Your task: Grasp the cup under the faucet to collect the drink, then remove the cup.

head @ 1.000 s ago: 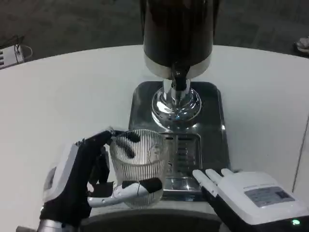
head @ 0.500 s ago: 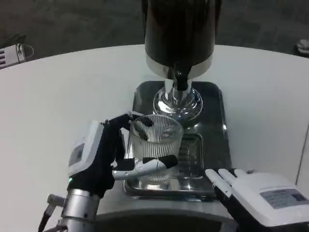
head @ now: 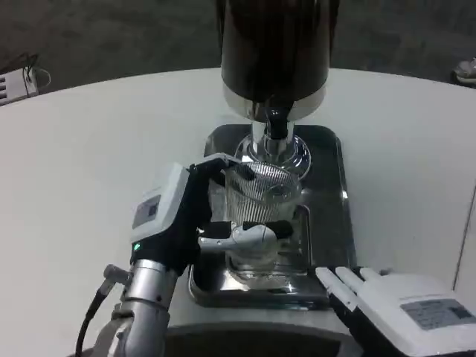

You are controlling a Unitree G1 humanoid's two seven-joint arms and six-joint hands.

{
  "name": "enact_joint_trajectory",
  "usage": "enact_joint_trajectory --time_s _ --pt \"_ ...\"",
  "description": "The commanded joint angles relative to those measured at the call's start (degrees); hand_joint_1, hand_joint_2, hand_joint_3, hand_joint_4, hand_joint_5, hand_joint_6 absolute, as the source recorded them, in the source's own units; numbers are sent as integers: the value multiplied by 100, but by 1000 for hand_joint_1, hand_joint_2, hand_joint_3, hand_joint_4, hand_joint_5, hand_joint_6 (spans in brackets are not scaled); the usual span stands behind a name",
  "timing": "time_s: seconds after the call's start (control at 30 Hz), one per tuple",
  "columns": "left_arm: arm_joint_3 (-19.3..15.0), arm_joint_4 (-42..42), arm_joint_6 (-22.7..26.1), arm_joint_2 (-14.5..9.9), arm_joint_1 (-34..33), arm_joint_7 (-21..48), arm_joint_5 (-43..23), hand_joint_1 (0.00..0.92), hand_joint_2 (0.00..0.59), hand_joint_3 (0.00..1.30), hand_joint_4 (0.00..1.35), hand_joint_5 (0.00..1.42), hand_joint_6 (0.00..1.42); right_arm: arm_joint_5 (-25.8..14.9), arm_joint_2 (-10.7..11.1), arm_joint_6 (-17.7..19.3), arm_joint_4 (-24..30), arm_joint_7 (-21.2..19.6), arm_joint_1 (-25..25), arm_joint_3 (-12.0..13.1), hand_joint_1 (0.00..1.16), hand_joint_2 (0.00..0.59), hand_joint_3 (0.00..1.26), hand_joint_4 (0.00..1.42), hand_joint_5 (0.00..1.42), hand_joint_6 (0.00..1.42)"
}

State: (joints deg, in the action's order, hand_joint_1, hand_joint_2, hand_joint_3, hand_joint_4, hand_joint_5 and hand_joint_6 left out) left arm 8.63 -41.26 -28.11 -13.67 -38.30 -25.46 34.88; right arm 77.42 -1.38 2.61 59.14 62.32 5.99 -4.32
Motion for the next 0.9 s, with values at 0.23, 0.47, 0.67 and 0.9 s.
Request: enact_joint_trajectory --time_s 0.23,0.47,0.67,0.9 --pt "355 -175 141 -176 -270 -390 273 587 0 905 1025 1226 1424 -236 -11 79 86 69 23 198 454 460 0 0 0 0" --pt "518 -234 306 -211 -373 -330 252 537 0 769 826 1087 1374 -333 47 23 86 135 -21 252 448 462 0 0 0 0" --pt "580 -225 383 -231 -380 -365 234 420 24 613 654 954 1279 -387 108 -54 86 186 -32 269 440 465 0 0 0 0" --pt "619 -203 384 -274 -344 -462 233 333 60 505 591 899 1207 -420 159 -147 86 189 -20 251 434 467 0 0 0 0"
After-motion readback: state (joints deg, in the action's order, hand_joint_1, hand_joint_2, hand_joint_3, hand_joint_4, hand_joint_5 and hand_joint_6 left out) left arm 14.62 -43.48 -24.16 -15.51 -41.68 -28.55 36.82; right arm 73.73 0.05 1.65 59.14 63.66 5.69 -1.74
